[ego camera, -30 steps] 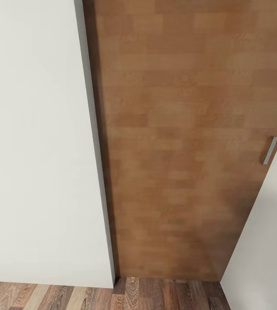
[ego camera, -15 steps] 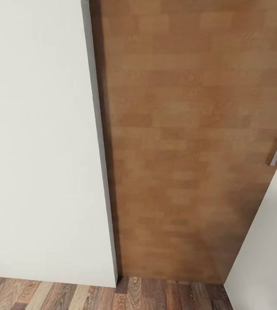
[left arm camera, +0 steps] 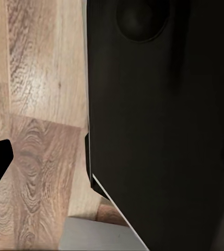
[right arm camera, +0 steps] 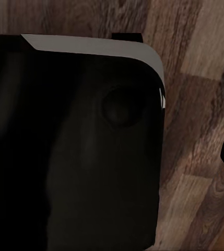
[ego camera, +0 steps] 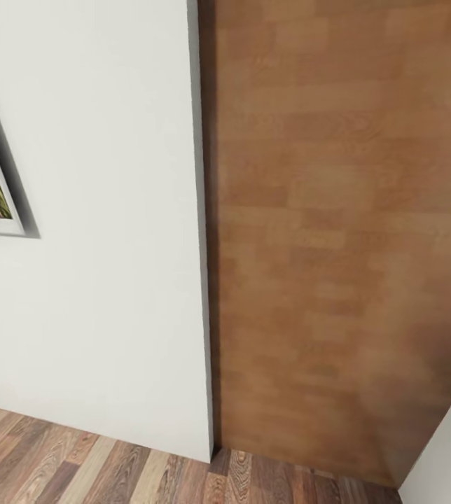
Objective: In the bedroom, move the book from the bed onto either nightstand, and place the two sandals side by side next to the bed.
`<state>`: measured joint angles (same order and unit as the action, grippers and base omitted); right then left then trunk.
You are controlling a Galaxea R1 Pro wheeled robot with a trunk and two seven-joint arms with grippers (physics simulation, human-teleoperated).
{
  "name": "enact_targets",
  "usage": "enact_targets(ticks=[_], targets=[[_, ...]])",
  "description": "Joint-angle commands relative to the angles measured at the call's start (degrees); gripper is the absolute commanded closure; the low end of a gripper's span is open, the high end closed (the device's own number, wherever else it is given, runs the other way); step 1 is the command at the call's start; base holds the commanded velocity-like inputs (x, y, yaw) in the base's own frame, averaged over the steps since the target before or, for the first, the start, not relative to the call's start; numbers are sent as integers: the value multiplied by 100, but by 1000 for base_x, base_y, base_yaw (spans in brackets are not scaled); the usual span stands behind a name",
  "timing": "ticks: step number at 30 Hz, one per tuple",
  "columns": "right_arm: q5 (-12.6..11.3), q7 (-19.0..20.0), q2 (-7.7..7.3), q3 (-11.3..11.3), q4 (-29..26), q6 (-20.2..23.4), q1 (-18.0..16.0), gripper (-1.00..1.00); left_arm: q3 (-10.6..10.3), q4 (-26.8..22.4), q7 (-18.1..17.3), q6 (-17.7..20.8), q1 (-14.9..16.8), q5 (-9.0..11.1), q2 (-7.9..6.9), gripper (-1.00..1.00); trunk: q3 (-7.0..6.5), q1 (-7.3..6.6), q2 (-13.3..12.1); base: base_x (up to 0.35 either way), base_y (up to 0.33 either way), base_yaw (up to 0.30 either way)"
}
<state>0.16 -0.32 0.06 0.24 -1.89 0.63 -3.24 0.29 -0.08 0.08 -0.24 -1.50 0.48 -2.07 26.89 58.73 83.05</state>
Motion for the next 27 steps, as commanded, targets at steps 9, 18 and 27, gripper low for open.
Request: enact_targets(ticks=[9, 18, 27], targets=[[8, -4, -5, 2, -7, 2, -10, -100, 13, -1, 1, -3, 1, 5, 6, -100, 4, 0, 2, 0, 0, 286], [10, -4, -7, 2, -11, -1, -17, -100, 15, -3, -1, -10, 1, 5, 5, -100, 4, 0, 2, 0, 0, 286], [10, -4, -6, 2, -18, -8, -19, -100, 22, -4, -2, -148, 1, 9, 4, -100, 4, 0, 2, 0, 0, 286]])
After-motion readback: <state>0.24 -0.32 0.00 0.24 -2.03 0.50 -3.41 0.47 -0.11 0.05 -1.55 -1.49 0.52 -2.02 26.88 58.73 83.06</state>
